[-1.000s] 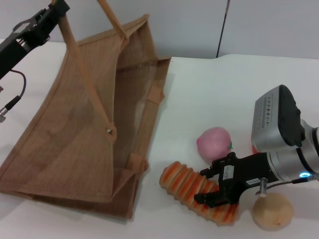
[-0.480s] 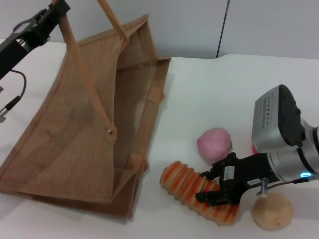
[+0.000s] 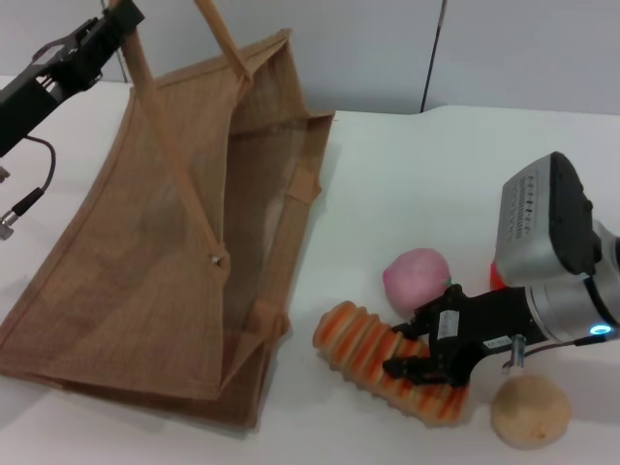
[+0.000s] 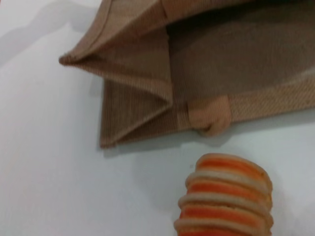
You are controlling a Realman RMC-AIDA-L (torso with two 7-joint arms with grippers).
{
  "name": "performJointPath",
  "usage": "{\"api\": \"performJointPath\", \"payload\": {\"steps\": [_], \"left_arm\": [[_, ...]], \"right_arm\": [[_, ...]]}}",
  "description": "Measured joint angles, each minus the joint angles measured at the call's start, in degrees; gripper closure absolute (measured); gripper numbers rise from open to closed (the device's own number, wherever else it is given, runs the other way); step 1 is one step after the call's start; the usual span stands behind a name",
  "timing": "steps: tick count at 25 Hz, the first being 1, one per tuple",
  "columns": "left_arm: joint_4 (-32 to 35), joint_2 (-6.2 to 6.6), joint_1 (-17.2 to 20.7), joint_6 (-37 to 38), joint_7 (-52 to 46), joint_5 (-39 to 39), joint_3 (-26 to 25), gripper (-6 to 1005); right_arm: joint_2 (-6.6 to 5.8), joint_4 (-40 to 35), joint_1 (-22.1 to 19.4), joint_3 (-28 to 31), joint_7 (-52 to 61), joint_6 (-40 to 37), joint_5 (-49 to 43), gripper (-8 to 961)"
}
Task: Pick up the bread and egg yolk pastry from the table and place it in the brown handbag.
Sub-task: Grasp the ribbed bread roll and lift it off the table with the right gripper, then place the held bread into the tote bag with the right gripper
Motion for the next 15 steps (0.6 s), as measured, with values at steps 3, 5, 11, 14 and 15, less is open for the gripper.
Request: {"api": "performJointPath", "payload": {"steps": [3,5,11,14,15], "left_arm": [[0.12,0.15,-0.49,-1.87,-0.3,0.67,0.33,847],[0.28,0.24,-0.92,-2.69,-1.18,1.78,0.35,846],[0.53,1.05,-2.54,-5.82,-4.6,5.03,0.36,844],[0.53,1.18,-3.58,-8.83,-5.61,5.88,0.36,843],[0.53,1.18,-3.58,-8.83,-5.61,5.88,0.36,843]], "right_arm": [[-0.07,-3.02,-0.9,2.13,-0.18,-2.11,0.02,510],[-0.08,-6.11,-1.9,3.37,-0.32,-3.56,-0.08,523],[0.09,-13.86,-4.03,5.42,-0.38,-5.29,0.21,566],[0.3,-15.47,-3.5,4.25,-0.39,-3.08,0.37,591],[0.3,-15.47,-3.5,4.25,-0.39,-3.08,0.37,601]]}}
